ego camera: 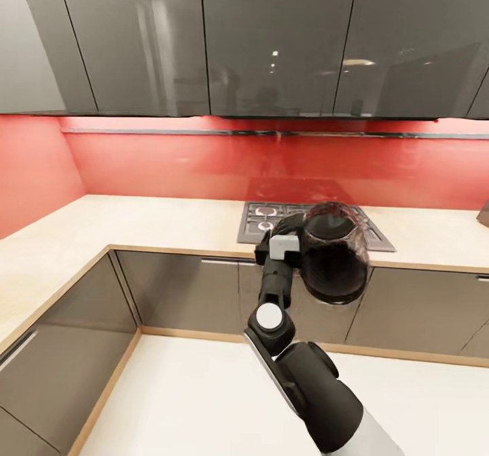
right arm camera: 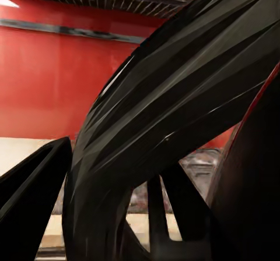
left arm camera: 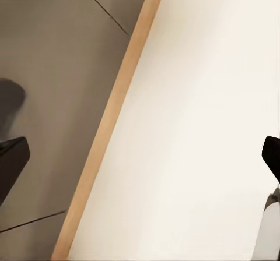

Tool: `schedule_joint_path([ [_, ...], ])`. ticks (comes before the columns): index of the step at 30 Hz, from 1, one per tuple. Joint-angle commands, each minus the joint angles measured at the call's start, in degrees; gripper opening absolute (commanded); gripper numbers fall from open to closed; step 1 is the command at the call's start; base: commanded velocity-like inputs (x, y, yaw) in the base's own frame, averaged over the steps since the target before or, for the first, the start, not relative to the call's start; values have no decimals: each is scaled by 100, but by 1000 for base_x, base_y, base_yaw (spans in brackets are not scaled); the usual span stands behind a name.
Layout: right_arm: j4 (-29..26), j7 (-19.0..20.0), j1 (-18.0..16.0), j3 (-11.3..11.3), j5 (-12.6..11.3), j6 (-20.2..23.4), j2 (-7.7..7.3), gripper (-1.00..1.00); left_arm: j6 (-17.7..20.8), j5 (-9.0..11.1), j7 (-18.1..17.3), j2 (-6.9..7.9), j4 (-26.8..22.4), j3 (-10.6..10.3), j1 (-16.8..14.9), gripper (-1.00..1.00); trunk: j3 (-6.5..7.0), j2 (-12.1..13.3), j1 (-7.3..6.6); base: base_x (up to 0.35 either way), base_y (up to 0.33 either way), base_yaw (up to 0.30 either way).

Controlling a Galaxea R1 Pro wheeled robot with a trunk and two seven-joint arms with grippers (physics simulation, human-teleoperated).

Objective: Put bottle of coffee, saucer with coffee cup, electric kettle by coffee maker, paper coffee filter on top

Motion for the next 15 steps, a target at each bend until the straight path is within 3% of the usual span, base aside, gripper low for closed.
schedule_joint_path([
  [1,1,-18,-205,0,7,205,0,-100,-11,45,21,-1,16,-56,-2,100,-14,-12,6,304,-111,0],
  [5,7,99,-971,-16,-15,847,0,-100,19,36,21,-1,43,-63,2,100,-14,-12,6,306,-92,0],
  [8,9,544,-1369,-70,-19,1031,0,-100,36,41,21,-1,62,-65,22,100,-14,-12,6,307,-82,0],
  [13,10,1322,-1637,-407,-65,1094,0,-100,50,46,28,10,245,-64,28,100,-14,-12,6,305,-79,0],
  [15,13,1645,-1666,-463,-295,1100,0,-100,59,51,38,13,338,-64,28,100,-14,-12,6,303,-78,0],
])
